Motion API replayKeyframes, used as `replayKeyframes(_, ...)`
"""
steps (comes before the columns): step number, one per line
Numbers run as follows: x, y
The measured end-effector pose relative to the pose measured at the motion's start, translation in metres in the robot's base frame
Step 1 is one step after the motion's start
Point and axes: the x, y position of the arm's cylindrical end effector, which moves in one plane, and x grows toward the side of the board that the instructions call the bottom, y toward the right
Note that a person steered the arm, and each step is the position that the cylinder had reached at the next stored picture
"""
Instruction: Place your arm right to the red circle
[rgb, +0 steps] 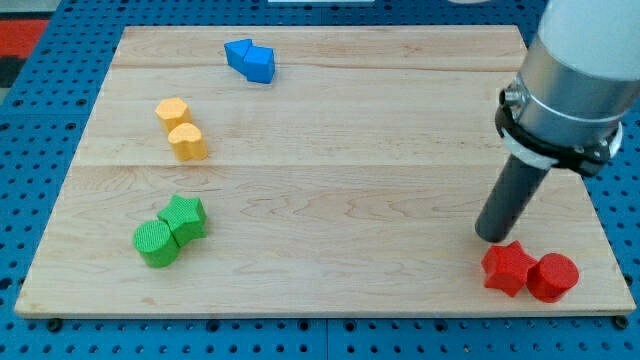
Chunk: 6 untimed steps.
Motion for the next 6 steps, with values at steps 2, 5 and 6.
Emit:
replayKeyframes(2, 0.004, 0.146)
replayKeyframes(5, 0.08, 0.124)
replayKeyframes(6, 0.07, 0.08)
